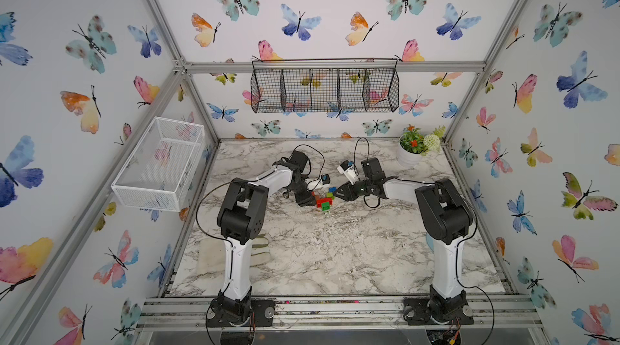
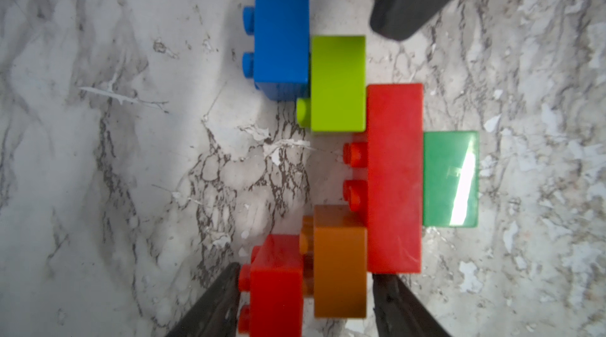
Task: Assemble the letter v with lego
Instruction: Assemble the lego brick with the lego brick.
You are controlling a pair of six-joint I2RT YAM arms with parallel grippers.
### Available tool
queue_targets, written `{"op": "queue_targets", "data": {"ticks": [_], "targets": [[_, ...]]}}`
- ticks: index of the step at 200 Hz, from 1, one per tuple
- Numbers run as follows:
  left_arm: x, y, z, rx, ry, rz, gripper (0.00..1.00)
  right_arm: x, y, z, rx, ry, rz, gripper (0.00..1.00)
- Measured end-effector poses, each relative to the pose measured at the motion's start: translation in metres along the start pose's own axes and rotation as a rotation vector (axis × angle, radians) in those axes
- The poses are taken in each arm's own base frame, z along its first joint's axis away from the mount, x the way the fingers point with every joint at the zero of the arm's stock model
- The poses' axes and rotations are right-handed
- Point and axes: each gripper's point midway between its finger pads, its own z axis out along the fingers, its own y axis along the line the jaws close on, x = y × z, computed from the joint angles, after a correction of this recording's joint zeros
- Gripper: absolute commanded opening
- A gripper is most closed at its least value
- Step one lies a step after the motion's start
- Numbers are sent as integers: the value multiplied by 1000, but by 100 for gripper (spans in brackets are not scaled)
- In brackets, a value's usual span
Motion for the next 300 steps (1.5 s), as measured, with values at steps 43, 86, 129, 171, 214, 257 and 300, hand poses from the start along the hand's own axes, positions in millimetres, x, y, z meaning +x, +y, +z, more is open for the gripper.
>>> {"op": "queue_targets", "data": {"ticks": [43, 86, 129, 171, 214, 257, 300], "targets": [[1, 0, 1, 2, 2, -4, 60, -1, 0, 0, 0, -5, -1, 38], [1, 0, 1, 2, 2, -8, 58, -2, 1, 0, -7, -6, -1, 38], [0, 1, 2, 3, 3, -8, 55, -3, 2, 0, -14, -15, -2, 38], [-1, 1, 2, 3, 5, -10, 54, -3, 3, 0, -20, -18, 1, 38], [-1, 1, 3, 4, 5, -11, 52, -3, 3, 0, -24, -17, 5, 38], [-1, 1, 3, 4, 6, -12, 51, -3, 4, 0, -29, -17, 5, 38], [-1, 1, 3, 4, 7, -12, 48, -3, 5, 0, -33, -17, 5, 38]]}}
